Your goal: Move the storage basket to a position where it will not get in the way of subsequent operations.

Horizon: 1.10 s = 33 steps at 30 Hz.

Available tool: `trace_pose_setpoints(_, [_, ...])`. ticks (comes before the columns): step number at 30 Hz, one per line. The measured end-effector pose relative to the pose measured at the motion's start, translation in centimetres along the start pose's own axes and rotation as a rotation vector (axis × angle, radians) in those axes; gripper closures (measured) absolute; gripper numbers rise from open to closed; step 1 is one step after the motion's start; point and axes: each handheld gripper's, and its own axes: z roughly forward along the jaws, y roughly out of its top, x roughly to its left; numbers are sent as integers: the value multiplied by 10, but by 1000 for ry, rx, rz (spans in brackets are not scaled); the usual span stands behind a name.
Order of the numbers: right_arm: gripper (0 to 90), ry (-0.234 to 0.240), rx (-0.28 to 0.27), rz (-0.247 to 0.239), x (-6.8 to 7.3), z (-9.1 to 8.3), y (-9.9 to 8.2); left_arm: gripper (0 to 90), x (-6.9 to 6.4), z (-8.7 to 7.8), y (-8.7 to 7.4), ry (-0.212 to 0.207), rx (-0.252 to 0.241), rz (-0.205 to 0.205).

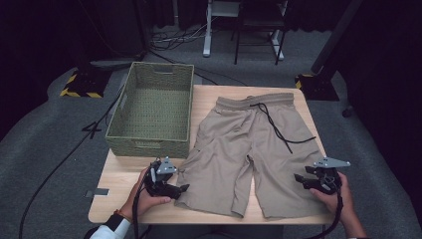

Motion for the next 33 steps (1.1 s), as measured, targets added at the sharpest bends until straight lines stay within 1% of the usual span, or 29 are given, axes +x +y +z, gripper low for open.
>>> trace_pose_setpoints(1, [395, -2, -6, -7, 1, -1, 3, 166, 0, 0, -1, 1, 8, 6])
trace_pose_setpoints(3, [393, -6, -25, -16, 2, 0, 12, 167, 0, 1, -2, 7, 17, -9])
trace_pose_setpoints(6, [395, -1, -47, -47, 7, 2, 28, 167, -1, 2, -4, 11, 23, -14])
trace_pose_setpoints(9, [397, 28, -81, -59, 11, 6, 49, 165, -3, 4, -6, 22, 18, -12])
trace_pose_setpoints(12, [405, 37, -113, -87, 16, 12, 76, 165, -4, 4, -7, 30, 13, -9])
trace_pose_setpoints(14, [405, 37, -133, -107, 19, 18, 96, 165, -5, 4, -8, 43, 8, -3])
trace_pose_setpoints(15, [405, 38, -144, -110, 20, 21, 107, 165, -6, 5, -8, 55, 7, 8])
trace_pose_setpoints(16, [404, 39, -151, -109, 22, 25, 117, 165, -8, 5, -9, 63, 2, 6])
trace_pose_setpoints(17, [402, 46, -160, -110, 23, 30, 127, 165, -9, 6, -9, 74, 4, 14])
trace_pose_setpoints(19, [399, 53, -170, -118, 28, 39, 147, 165, -10, 5, -10, 75, 0, 13])
trace_pose_setpoints(20, [398, 54, -169, -125, 31, 45, 156, 165, -11, 5, -11, 76, -3, 10])
trace_pose_setpoints(21, [399, 66, -170, -130, 34, 51, 165, 166, -11, 5, -11, 76, -3, 10])
trace_pose_setpoints(23, [394, 84, -156, -138, 40, 65, 181, 176, -11, 5, -11, 77, -5, 15])
trace_pose_setpoints(26, [395, 67, -117, -181, 51, 88, 200, 202, -12, 4, -11, 72, -7, 27])
trace_pose_setpoints(27, [395, 69, -103, -191, 54, 96, 205, 211, -13, 4, -12, 69, -9, 24])
trace_pose_setpoints(29, [408, 65, -76, -203, 58, 111, 210, 239, -14, 3, -13, 69, -13, 30])
trace_pose_setpoints(30, [414, 76, -63, -192, 60, 118, 212, 254, -15, 3, -13, 66, -16, 32])
trace_pose_setpoints(31, [414, 85, -47, -194, 61, 124, 212, 255, -15, 3, -13, 66, -16, 32])
trace_pose_setpoints(33, [414, 78, -24, -195, 62, 135, 212, 256, -15, 2, -13, 68, -14, 30])
